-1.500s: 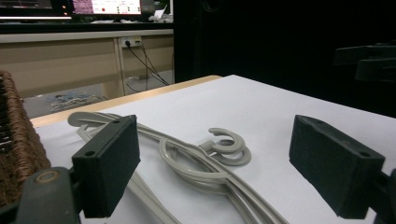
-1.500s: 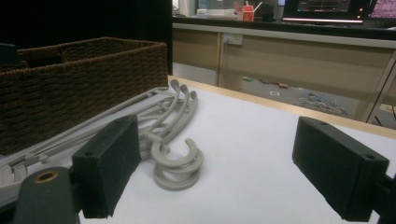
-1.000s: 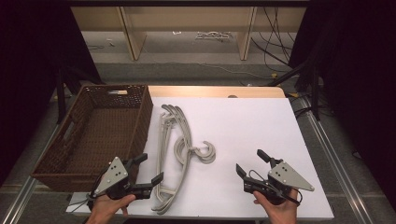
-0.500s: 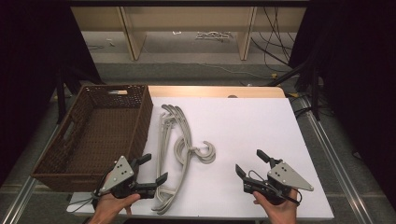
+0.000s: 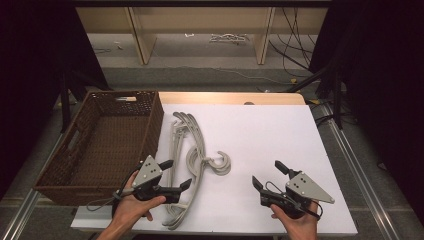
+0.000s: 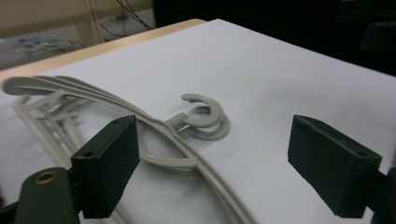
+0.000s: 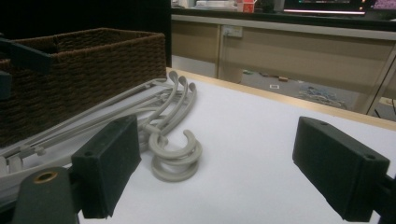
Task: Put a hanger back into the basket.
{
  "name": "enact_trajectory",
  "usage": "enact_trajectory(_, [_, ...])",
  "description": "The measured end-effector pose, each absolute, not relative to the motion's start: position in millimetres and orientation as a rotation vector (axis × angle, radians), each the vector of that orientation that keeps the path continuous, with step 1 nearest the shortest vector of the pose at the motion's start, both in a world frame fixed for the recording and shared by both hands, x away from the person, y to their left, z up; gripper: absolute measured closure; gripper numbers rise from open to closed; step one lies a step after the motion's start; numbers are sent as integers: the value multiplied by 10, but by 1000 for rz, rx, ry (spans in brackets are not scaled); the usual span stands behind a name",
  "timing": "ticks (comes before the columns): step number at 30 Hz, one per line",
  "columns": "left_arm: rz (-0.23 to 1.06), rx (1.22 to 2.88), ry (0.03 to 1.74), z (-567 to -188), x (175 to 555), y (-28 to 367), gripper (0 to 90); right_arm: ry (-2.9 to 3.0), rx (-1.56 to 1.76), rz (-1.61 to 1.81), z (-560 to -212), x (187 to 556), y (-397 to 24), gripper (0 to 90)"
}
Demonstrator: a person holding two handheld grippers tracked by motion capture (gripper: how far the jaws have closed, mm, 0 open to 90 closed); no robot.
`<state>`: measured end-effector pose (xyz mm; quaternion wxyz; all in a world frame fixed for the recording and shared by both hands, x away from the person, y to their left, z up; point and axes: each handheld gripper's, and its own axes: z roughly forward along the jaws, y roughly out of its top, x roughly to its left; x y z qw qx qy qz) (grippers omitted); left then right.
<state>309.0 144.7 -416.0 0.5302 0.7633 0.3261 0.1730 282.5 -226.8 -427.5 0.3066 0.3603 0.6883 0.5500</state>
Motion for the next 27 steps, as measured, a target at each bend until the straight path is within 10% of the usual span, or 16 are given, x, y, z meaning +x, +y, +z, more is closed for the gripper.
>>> enact_trajectory(27, [194,2269,944,-4537,3547,977,293,1881,979,1465,-4282,2809,-2248,164])
